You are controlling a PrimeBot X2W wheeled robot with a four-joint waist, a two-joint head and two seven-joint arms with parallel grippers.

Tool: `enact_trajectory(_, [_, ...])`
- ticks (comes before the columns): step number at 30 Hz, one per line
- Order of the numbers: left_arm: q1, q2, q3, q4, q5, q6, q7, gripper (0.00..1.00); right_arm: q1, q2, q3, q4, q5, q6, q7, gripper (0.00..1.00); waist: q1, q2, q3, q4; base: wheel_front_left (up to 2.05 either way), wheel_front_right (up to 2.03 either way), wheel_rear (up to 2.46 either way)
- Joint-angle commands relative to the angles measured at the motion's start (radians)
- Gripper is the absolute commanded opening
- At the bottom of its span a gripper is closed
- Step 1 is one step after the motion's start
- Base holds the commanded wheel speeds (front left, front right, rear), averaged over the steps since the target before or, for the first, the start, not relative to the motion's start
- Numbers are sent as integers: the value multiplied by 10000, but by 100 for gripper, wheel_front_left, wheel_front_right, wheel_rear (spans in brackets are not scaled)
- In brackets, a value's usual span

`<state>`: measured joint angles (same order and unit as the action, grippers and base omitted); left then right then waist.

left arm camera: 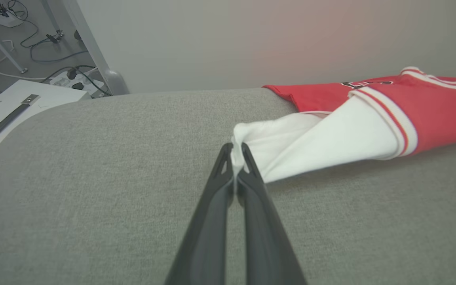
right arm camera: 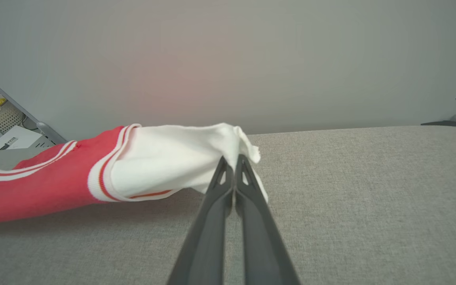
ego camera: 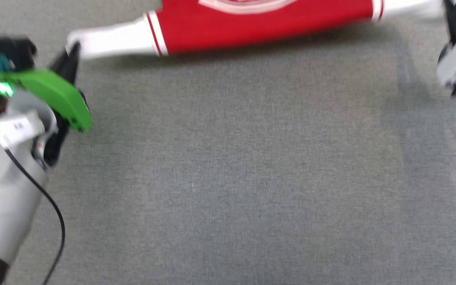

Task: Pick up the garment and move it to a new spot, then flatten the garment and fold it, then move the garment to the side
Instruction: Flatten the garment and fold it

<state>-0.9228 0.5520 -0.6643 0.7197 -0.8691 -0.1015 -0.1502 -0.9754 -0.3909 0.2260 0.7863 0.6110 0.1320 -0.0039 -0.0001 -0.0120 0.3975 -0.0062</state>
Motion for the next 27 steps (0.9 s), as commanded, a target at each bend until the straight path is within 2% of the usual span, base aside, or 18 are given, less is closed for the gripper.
enact_trajectory(1, [594,-46,-17,-77,-215,116,-84,0,706,-276,144,-326,472,-13,66,0,1,120,-1275,99,0,0,0])
enact_trajectory(6, [2383,-129,-244,-459,-556,392,4,0,2903,-1124,744,-1461,1747,-13,402,0,1,120,-2181,180,0,0,0])
enact_trajectory(15, [4724,57,-339,-1166,-1092,895,-47,0,5384,-2459,1880,-2743,2293,-13,934,0,1,120,-3155,212,0,0,0])
enact_trajectory(27, [7229,613,-439,-2739,-1580,1474,-161,0,7781,-3421,2072,-3975,3447,-13,2071,0,1,120,-4106,142,0,0,0])
